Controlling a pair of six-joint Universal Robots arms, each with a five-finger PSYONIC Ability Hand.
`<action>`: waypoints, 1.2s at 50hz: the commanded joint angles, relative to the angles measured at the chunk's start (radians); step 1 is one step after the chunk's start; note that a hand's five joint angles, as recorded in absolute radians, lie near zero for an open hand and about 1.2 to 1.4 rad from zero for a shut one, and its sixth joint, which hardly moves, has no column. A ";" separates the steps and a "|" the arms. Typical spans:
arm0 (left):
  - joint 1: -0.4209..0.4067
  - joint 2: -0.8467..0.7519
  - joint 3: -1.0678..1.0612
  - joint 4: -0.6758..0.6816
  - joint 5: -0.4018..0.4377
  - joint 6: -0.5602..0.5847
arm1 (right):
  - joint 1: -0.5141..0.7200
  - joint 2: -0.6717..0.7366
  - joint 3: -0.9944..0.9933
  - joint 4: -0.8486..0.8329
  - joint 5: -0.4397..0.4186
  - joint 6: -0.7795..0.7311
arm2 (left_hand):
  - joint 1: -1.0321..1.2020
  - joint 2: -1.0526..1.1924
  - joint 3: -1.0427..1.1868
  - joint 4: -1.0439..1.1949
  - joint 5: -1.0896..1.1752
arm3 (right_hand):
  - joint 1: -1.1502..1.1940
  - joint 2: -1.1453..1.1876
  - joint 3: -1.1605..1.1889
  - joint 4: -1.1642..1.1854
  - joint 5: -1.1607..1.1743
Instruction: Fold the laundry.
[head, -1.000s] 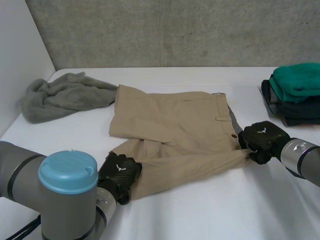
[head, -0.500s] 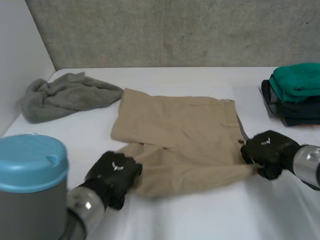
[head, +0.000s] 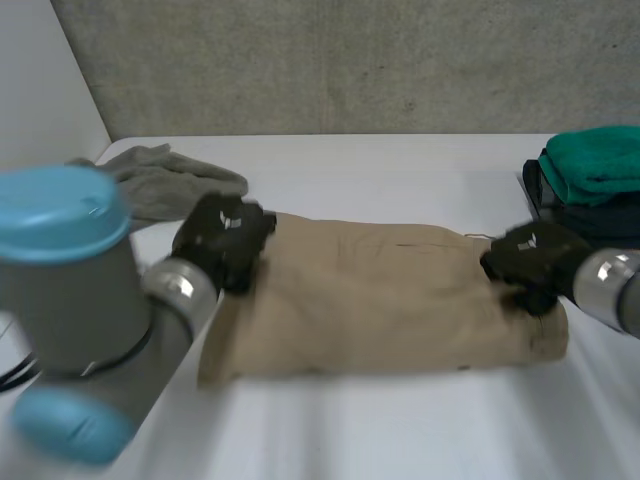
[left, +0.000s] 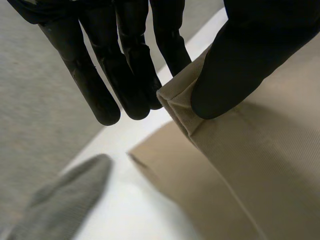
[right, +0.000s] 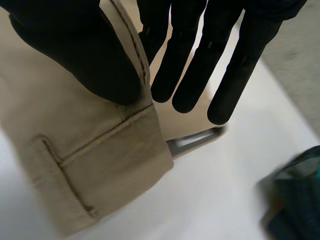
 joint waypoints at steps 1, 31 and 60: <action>0.092 -0.337 0.341 0.094 0.005 0.161 | 0.094 0.206 -0.196 -0.246 0.134 0.060 | 0.239 0.200 0.205 0.197 0.249 | 0.283 0.214 0.206 0.198 0.195; 0.089 -0.453 0.399 0.439 0.062 0.096 | 0.137 0.267 -0.288 -0.403 0.258 0.234 | -0.982 -1.022 -1.017 -1.024 -0.973 | -0.939 -1.007 -1.015 -1.024 -1.027; 0.052 -0.174 0.075 0.436 0.060 -0.043 | -0.087 0.152 -0.007 -0.427 0.235 0.115 | -0.982 -1.022 -1.017 -1.024 -0.973 | 0.283 0.214 0.206 0.198 0.195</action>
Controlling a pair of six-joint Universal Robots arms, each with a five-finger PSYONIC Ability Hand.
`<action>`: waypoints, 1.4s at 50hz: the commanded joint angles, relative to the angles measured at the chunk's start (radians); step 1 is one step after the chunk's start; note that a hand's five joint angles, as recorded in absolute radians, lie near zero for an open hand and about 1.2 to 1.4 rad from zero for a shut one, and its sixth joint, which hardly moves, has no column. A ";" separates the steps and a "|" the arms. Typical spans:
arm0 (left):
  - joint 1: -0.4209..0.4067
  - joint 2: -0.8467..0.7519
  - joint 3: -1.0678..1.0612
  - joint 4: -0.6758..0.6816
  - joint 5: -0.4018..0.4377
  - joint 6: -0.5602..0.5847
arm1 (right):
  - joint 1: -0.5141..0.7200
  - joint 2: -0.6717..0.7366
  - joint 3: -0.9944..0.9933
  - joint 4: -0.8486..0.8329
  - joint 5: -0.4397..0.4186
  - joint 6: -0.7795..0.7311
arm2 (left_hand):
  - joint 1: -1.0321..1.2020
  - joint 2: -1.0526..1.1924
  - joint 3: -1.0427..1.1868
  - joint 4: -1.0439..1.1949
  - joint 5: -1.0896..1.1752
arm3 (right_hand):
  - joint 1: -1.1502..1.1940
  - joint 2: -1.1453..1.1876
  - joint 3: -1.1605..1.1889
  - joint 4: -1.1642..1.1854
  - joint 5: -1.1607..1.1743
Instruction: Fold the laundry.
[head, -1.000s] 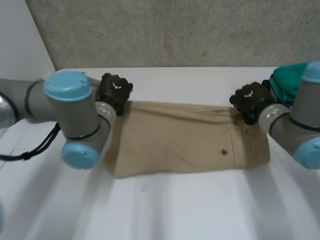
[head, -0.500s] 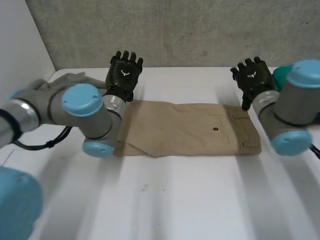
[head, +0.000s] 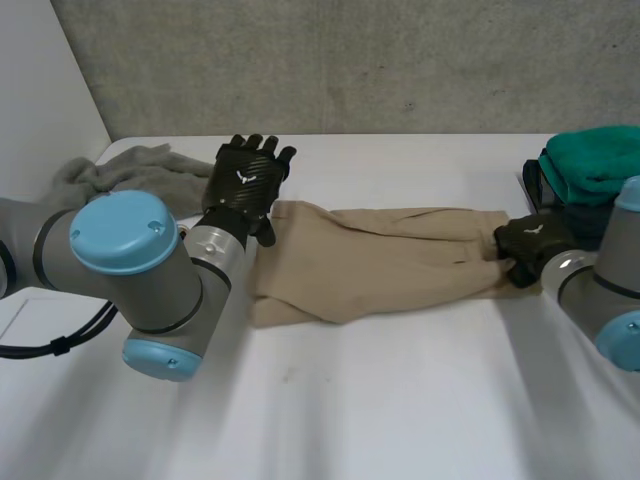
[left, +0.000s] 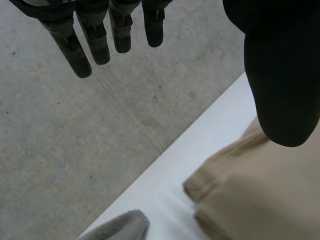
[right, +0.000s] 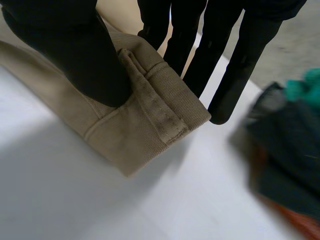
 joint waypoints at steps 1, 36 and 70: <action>0.008 0.075 -0.023 -0.002 0.001 0.001 | -0.097 -0.175 0.082 -0.006 0.026 -0.225 | -0.016 -0.033 -0.040 -0.027 -0.053 | 0.341 0.234 0.225 0.202 0.254; -0.027 0.091 0.110 -0.054 -0.022 -0.105 | 0.313 -0.227 -0.091 -0.050 -0.230 0.390 | 0.012 -0.005 -0.013 0.000 -0.026 | -0.881 -0.988 -0.997 -1.020 -0.967; -0.118 -0.232 0.485 -0.611 -0.052 -0.163 | 0.193 0.002 -0.228 0.195 -0.086 0.079 | 0.003 -0.014 -0.021 -0.009 -0.034 | -0.881 -0.988 -0.997 -1.020 -0.967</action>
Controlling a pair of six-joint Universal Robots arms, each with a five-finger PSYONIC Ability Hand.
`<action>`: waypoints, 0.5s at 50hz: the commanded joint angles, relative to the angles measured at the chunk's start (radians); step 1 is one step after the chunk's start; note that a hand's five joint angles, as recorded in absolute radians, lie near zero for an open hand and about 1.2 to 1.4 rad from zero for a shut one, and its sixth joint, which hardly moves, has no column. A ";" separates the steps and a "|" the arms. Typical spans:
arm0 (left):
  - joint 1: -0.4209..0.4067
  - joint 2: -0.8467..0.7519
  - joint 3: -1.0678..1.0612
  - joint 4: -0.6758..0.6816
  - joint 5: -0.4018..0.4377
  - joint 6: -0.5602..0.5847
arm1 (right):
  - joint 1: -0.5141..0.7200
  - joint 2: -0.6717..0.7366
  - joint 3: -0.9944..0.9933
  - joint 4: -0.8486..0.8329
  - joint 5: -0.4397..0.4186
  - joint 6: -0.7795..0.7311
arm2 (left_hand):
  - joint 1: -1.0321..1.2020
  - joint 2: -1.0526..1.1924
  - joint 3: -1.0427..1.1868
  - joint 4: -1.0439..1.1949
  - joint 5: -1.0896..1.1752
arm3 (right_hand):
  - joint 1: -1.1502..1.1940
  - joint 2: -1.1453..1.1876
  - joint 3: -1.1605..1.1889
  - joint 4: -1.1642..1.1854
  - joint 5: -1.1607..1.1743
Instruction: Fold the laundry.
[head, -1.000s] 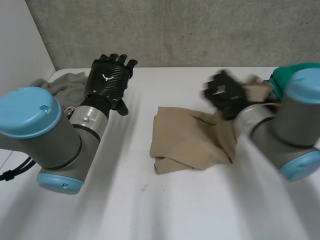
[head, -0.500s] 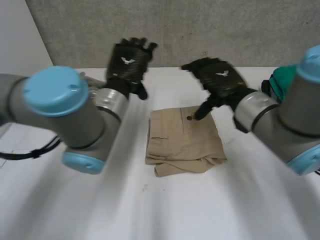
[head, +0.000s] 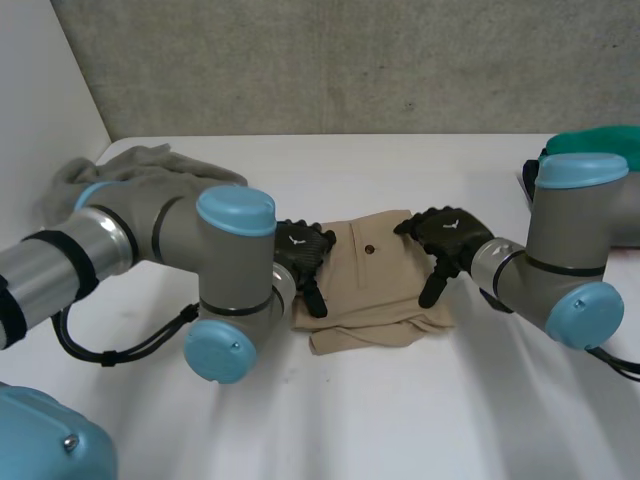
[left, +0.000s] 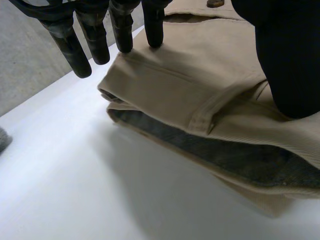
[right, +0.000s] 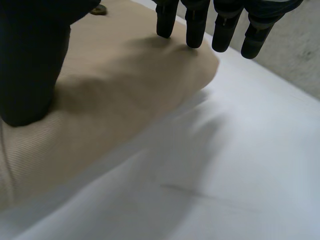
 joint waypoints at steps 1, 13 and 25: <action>0.003 0.139 -0.014 -0.009 0.020 -0.009 | 0.004 -0.155 0.077 -0.049 0.052 -0.076 | -0.009 -0.023 -0.030 -0.018 -0.043 | -0.048 -0.036 -0.036 -0.040 -0.049; 0.048 0.333 0.014 0.007 0.383 -0.110 | 0.162 -0.281 0.498 -0.391 0.096 -0.091 | 0.018 0.003 -0.004 0.009 -0.017 | -0.048 -0.036 -0.036 -0.040 -0.049; 0.097 0.391 0.008 -0.038 0.708 -0.193 | 0.209 -0.163 0.581 -0.676 0.102 -0.114 | 0.038 0.024 0.017 0.029 0.004 | -0.048 -0.036 -0.036 -0.040 -0.049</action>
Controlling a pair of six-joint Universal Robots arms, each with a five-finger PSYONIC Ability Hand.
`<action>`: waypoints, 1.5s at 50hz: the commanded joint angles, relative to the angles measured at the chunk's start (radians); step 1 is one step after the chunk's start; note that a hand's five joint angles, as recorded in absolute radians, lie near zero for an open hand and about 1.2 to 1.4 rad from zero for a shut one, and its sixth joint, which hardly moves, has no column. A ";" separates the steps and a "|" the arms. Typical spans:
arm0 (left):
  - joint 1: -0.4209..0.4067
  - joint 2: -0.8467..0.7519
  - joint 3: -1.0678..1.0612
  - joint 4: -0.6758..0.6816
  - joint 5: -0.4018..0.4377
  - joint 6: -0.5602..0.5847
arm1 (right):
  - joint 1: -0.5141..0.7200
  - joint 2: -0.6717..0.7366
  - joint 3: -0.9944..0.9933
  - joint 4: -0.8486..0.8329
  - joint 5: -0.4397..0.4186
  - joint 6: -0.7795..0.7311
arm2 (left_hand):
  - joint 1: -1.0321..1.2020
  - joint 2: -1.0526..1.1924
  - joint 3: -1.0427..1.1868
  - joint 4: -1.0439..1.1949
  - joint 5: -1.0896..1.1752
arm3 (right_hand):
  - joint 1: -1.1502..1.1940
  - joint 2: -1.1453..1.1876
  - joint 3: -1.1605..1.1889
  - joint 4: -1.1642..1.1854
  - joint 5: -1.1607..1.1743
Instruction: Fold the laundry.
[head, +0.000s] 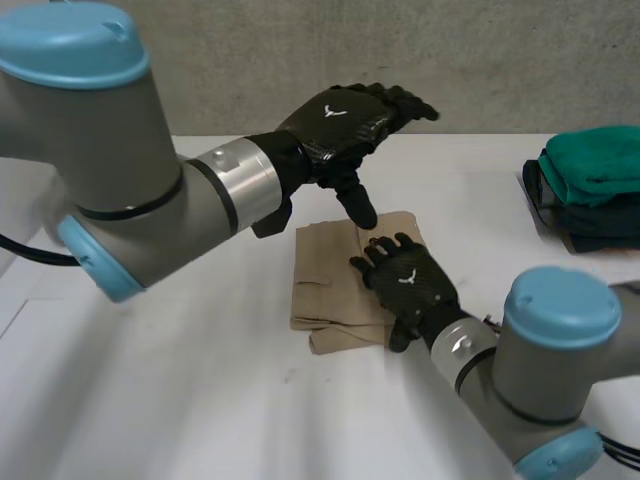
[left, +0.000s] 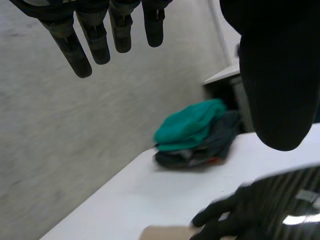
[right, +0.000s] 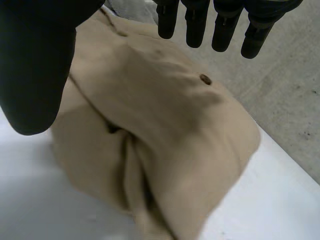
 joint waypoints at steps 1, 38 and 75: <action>0.014 0.011 -0.007 -0.014 0.071 -0.033 | 0.003 0.107 -0.031 -0.132 0.009 -0.038 | 0.038 0.024 0.017 0.029 0.004 | -0.048 -0.035 -0.035 -0.040 -0.049; 0.070 0.090 -0.011 -0.003 0.059 -0.050 | -0.279 0.148 -0.682 -0.204 0.031 0.017 | 0.035 0.021 0.014 0.026 0.001 | 1.173 1.186 1.186 1.182 1.173; 0.055 0.070 -0.089 0.017 0.054 -0.061 | -0.962 0.451 -0.871 -0.161 -0.554 0.361 | 0.035 0.021 0.014 0.026 0.001 | -0.048 -0.035 -0.035 -0.040 -0.049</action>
